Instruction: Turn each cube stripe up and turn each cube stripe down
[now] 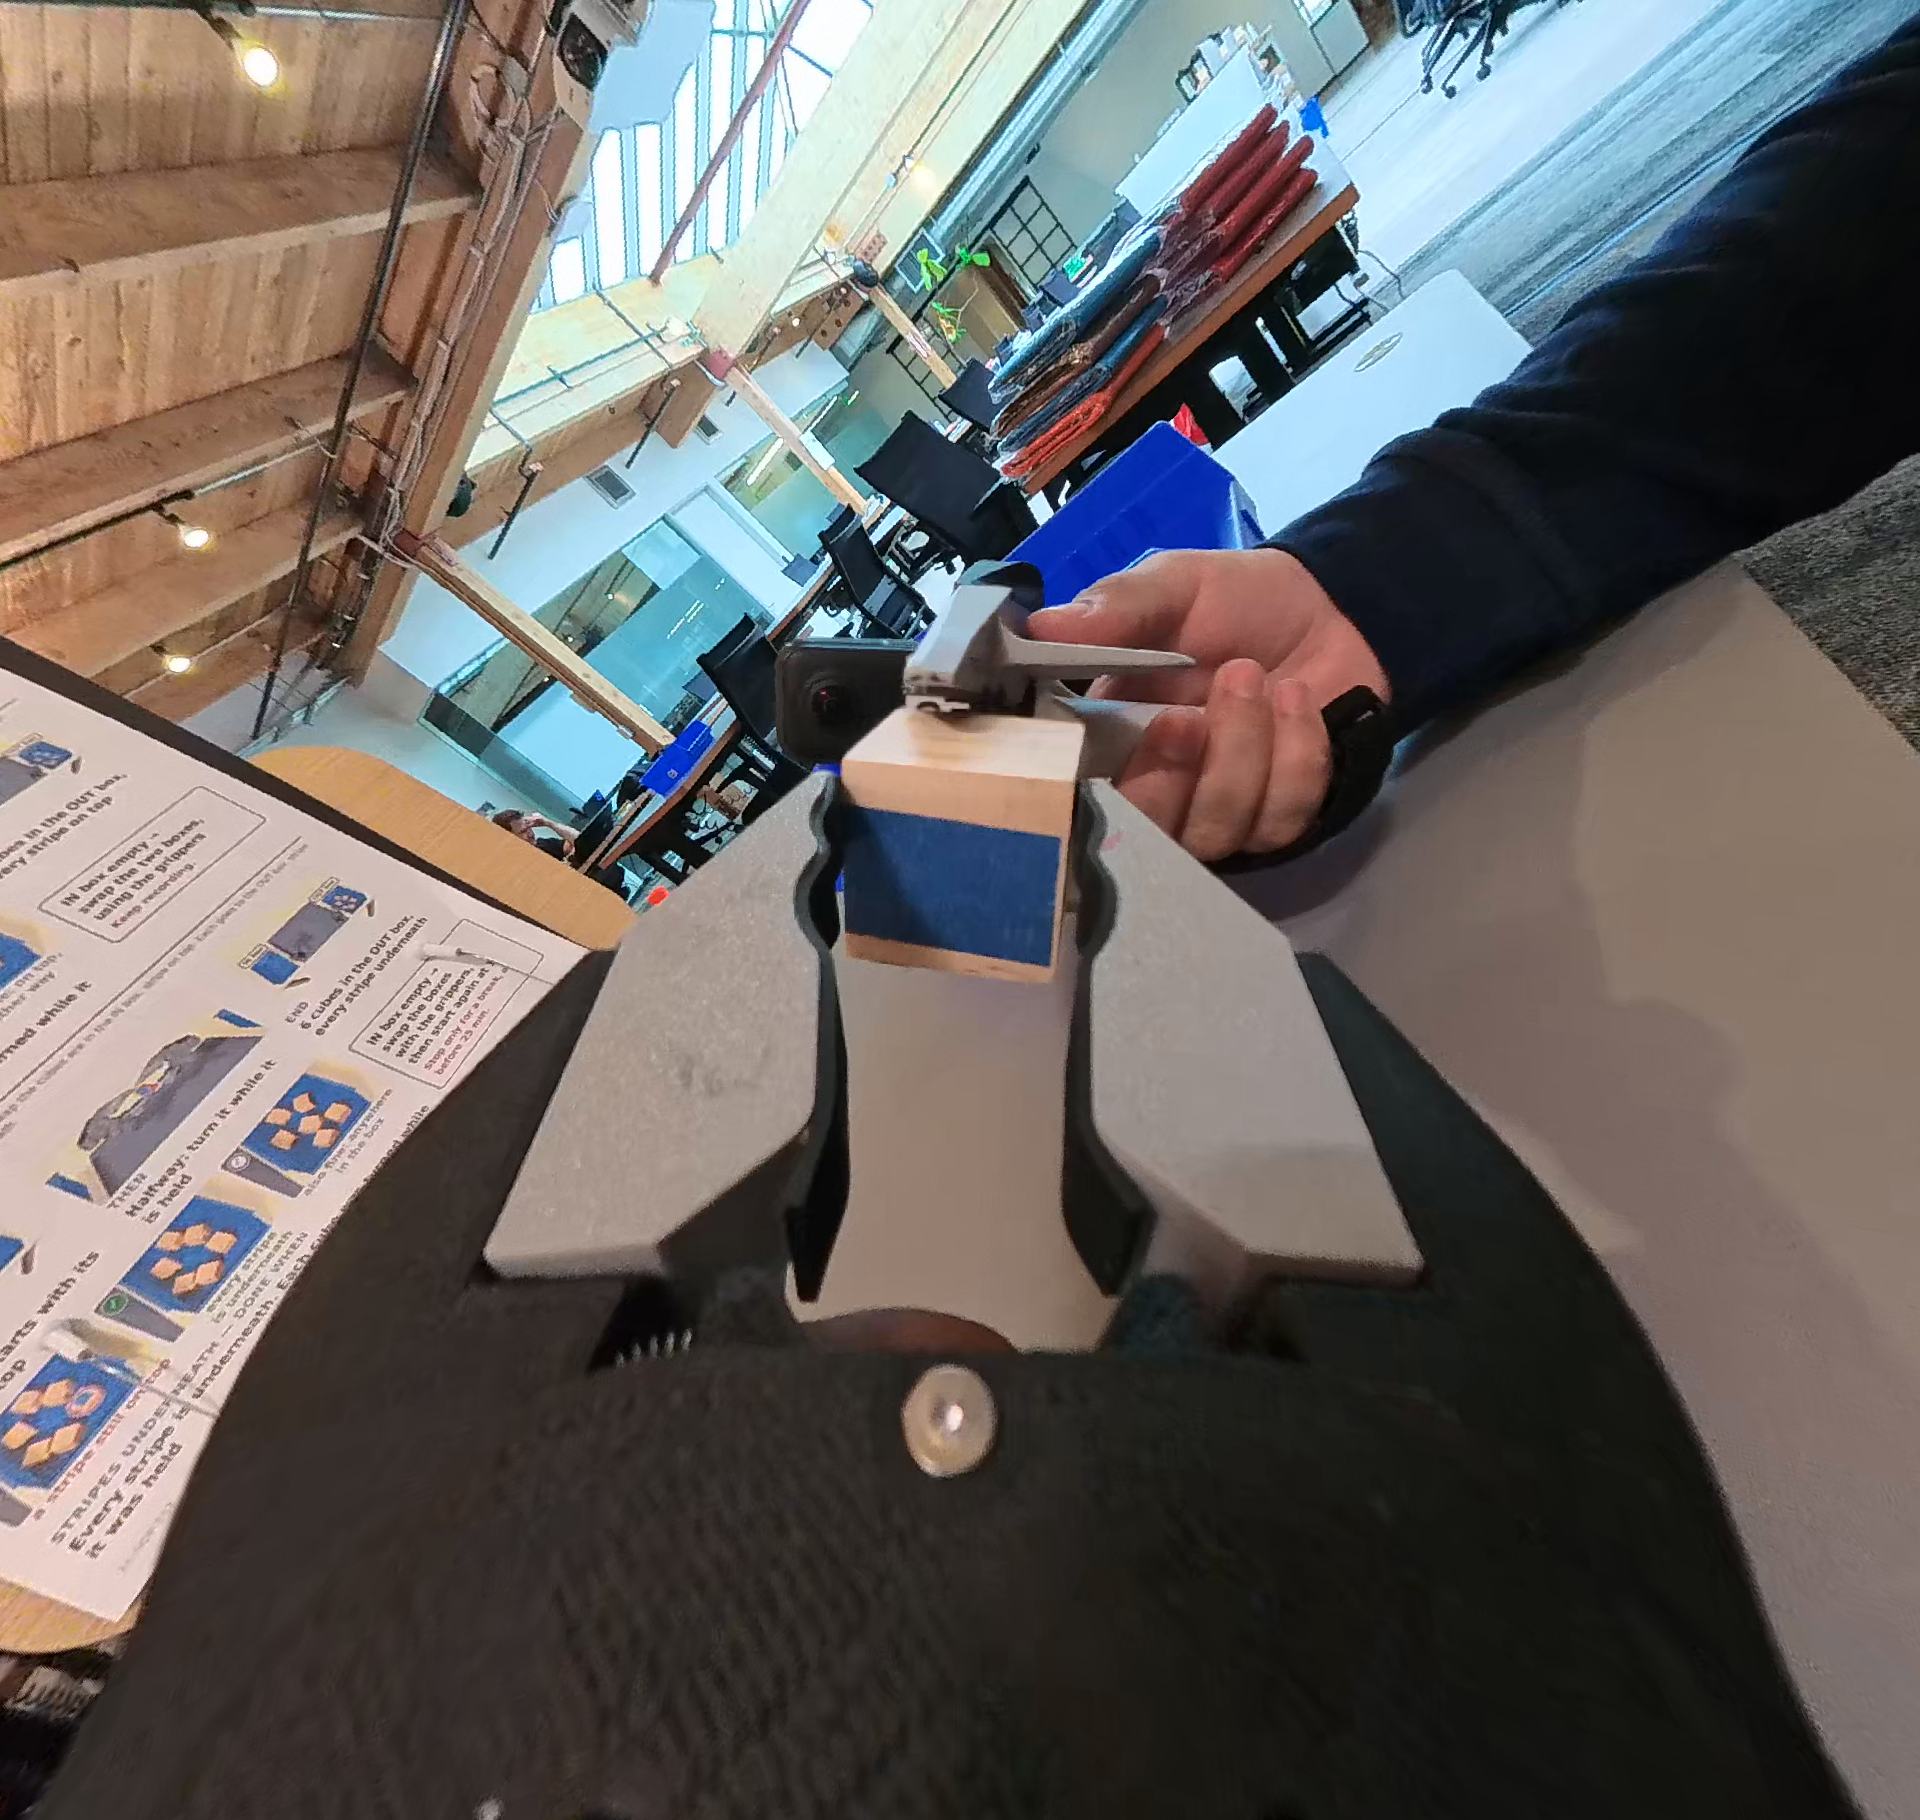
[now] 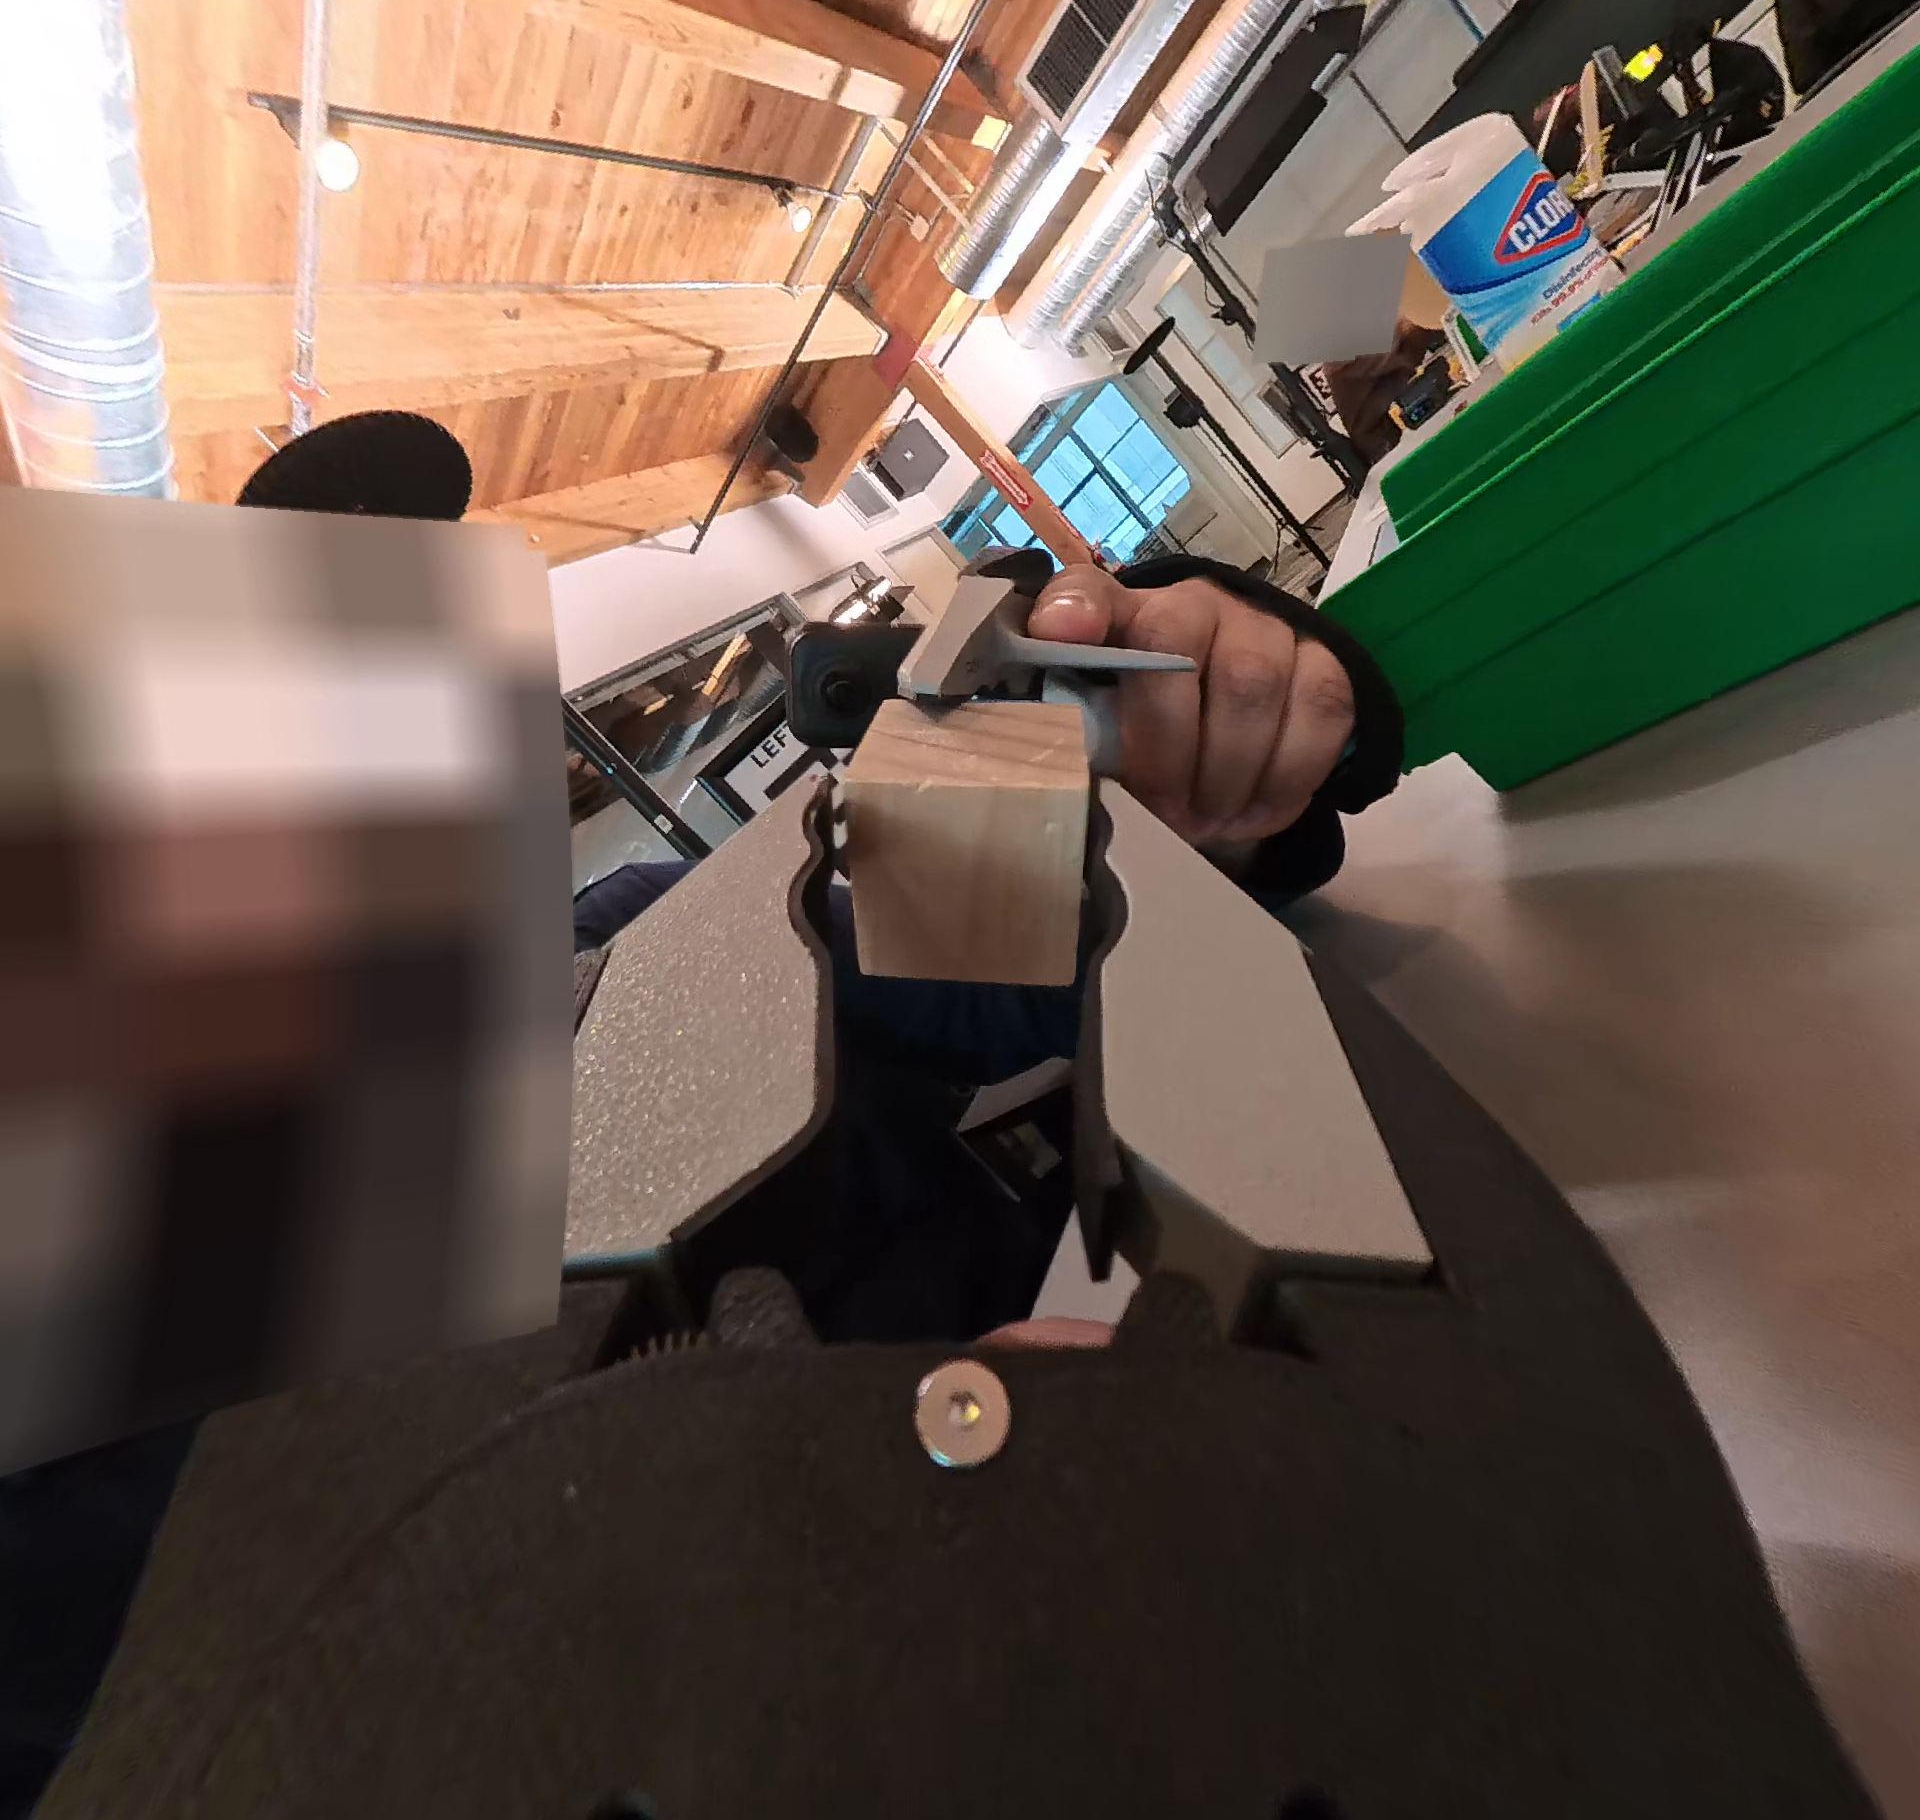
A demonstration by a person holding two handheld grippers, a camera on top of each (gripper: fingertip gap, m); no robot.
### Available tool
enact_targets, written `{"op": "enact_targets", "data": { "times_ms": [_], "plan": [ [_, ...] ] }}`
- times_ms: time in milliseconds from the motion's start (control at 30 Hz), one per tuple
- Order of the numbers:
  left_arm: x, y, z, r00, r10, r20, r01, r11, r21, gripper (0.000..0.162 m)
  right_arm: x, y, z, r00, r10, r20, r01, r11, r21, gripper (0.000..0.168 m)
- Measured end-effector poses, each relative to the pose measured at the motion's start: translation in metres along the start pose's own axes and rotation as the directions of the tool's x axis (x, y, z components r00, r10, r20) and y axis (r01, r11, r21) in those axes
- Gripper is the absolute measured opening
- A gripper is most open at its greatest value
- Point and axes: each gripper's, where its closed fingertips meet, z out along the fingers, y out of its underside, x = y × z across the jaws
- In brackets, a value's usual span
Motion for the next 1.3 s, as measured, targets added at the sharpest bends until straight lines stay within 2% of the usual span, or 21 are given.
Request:
{"op": "enact_targets", "data": {
  "times_ms": [233,333,533,633,700,767,833,933,1033,1133,1233,1300],
  "plan": [
    [-0.002,0.01,0.002,1.0,0.007,0.013,-0.007,0.999,-0.032,0.042,0.012,0.001,-0.004,0.99,-0.079,-0.119,0.076,0.997,-0.029,0.042],
    [-0.003,0.014,0.003,0.999,-0.033,0.025,0.034,0.999,-0.038,0.043,0.015,-0.001,-0.005,0.985,-0.089,-0.145,0.086,0.996,-0.022,0.042],
    [-0.01,0.019,0.002,0.968,-0.249,0.023,0.25,0.968,-0.023,0.054,0.023,-0.007,-0.012,0.977,-0.09,-0.194,0.093,0.996,0.005,0.042],
    [-0.023,0.02,-0.006,0.937,-0.345,0.052,0.345,0.939,0.011,0.069,0.02,-0.01,-0.014,0.969,-0.132,-0.21,0.136,0.991,0.004,0.042],
    [-0.027,0.027,-0.007,0.914,-0.402,0.052,0.402,0.915,-0.002,0.069,0.024,-0.012,-0.015,0.947,-0.179,-0.266,0.183,0.983,-0.009,0.042],
    [-0.028,0.03,-0.008,0.891,-0.453,0.032,0.453,0.892,0.001,0.061,0.028,-0.012,-0.017,0.918,-0.233,-0.32,0.231,0.972,-0.044,0.042],
    [-0.031,0.03,-0.011,0.866,-0.499,0.02,0.499,0.867,0.023,0.065,0.036,-0.012,-0.021,0.868,-0.297,-0.398,0.287,0.954,-0.086,0.042],
    [-0.034,0.026,-0.016,0.844,-0.536,-0.007,0.536,0.842,0.057,0.063,0.041,-0.013,-0.022,0.769,-0.415,-0.486,0.389,0.908,-0.159,0.042],
    [-0.037,0.023,-0.024,0.869,-0.494,0.006,0.492,0.866,0.089,0.059,0.028,-0.018,-0.017,0.648,-0.56,-0.517,0.531,0.818,-0.22,0.042],
    [-0.047,0.022,-0.029,0.856,-0.516,0.038,0.508,0.852,0.128,0.053,-0.002,-0.03,-0.017,0.541,-0.622,-0.566,0.623,0.749,-0.228,0.042],
    [-0.051,0.043,-0.025,0.838,-0.534,0.108,0.531,0.845,0.06,0.048,-0.037,-0.049,-0.039,0.356,-0.645,-0.676,0.655,0.688,-0.313,0.042],
    [-0.047,0.055,-0.02,0.838,-0.53,0.129,0.534,0.845,0.006,0.047,-0.05,-0.067,-0.08,0.173,-0.612,-0.772,0.593,0.691,-0.414,0.042]
  ]
}}
